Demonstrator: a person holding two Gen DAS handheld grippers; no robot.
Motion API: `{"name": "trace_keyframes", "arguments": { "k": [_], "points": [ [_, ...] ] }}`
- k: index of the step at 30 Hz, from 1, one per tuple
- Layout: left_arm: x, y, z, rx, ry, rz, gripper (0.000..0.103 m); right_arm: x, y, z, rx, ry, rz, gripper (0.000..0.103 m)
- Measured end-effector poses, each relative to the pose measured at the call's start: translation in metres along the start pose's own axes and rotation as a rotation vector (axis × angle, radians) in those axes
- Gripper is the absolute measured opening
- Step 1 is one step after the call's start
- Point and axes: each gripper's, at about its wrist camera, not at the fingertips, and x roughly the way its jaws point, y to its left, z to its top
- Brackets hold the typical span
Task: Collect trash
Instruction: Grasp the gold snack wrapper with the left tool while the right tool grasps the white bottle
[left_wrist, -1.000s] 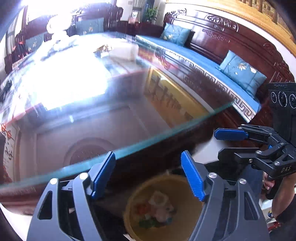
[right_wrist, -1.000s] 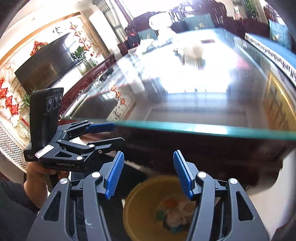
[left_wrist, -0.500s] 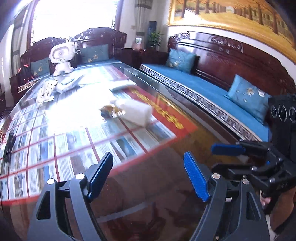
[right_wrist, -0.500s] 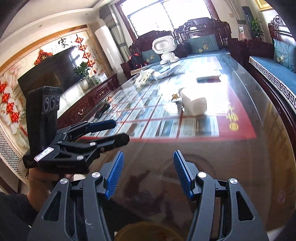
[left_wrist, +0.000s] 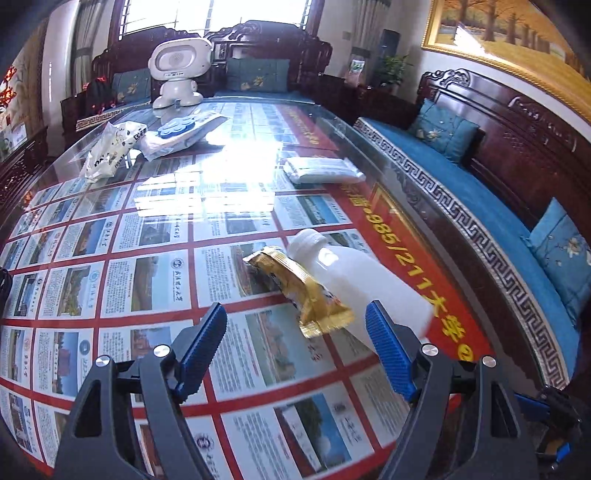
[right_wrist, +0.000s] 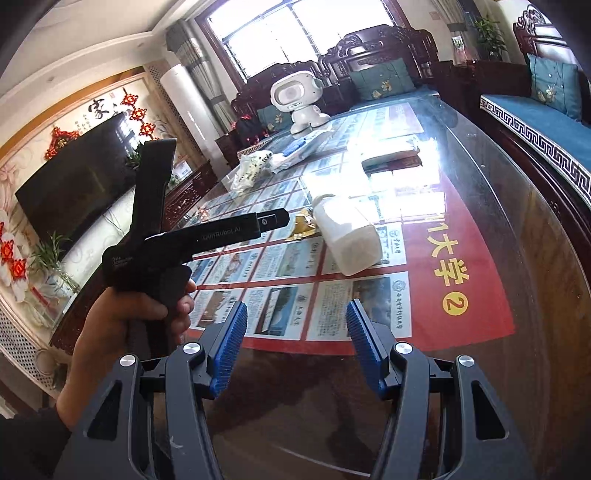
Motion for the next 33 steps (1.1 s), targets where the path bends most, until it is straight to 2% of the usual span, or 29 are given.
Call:
{"name": "trace_keyframes", "arguments": {
  "k": [4,9,13,17,20,28,33],
  "points": [
    [0.019,0.007,0.005,-0.004,0.012,0.051,0.077,0.007,-0.007,0.006,0.005,0.003,0.005,0.056],
    [0.038,0.016,0.014,-0.038,0.035,0.070,0.074,0.012,-0.005,0.010,-0.014,0.002,0.023,0.056],
    [0.046,0.019,0.015,-0.021,0.063,0.101,0.067,0.013,-0.004,0.012,-0.025,0.004,0.032,0.056],
    [0.052,0.024,0.010,-0.005,0.095,0.129,0.067,0.014,-0.003,0.012,-0.025,0.006,0.034,0.056],
    [0.057,0.028,0.012,-0.008,0.101,0.110,0.072,0.014,-0.002,0.013,-0.026,0.008,0.041,0.056],
    [0.067,0.024,0.027,0.020,0.096,0.131,0.073,0.019,0.001,0.015,-0.043,0.018,0.044,0.056],
    [0.081,0.023,0.037,0.067,0.129,0.115,0.076,0.023,0.001,0.016,-0.049,0.026,0.049,0.056]
  ]
}}
